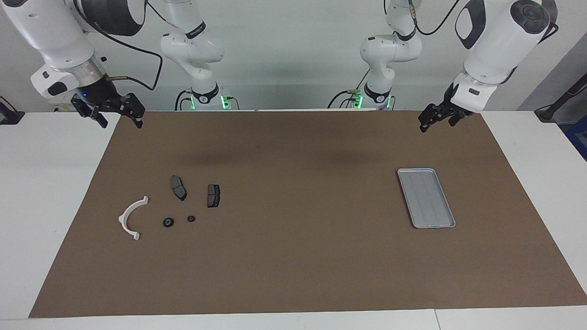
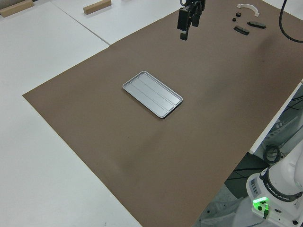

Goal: Pick bearing gear from pile to tray
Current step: 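Reach the right gripper toward the small black bearing gears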

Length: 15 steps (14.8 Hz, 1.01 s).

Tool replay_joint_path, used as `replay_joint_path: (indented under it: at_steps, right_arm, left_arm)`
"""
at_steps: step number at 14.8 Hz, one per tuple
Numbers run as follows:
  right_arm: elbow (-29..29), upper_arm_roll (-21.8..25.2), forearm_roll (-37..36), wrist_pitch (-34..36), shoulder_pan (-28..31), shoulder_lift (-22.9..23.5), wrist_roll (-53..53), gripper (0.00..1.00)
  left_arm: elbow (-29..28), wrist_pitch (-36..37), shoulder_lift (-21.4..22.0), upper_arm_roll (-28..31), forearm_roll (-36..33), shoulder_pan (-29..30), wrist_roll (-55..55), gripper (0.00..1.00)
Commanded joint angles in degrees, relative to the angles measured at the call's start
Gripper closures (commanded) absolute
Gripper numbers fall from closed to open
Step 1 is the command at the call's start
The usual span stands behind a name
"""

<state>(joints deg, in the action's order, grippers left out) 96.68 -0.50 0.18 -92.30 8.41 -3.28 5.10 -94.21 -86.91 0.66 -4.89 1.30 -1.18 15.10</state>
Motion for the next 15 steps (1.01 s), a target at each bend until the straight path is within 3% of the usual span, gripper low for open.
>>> replay_joint_path:
  at_steps: [1, 8, 15]
  right_arm:
    - [0.88, -0.64, -0.01, -3.67, 1.0, 1.52, 1.32, 0.0]
    - [-4.04, -0.73, -0.1, -12.27, 0.65, 14.16, 1.32, 0.01]
    - [-3.61, -0.99, -0.1, -24.23, -2.07, 23.83, 0.7, 0.04]
  left_arm:
    - [-0.18, -0.28, 0.49, 0.24, -1.04, -0.14, 0.1, 0.0]
    - [-0.18, -0.19, 0.49, 0.24, -1.04, -0.14, 0.1, 0.0]
    - [-0.18, -0.19, 0.49, 0.24, -1.04, -0.14, 0.1, 0.0]
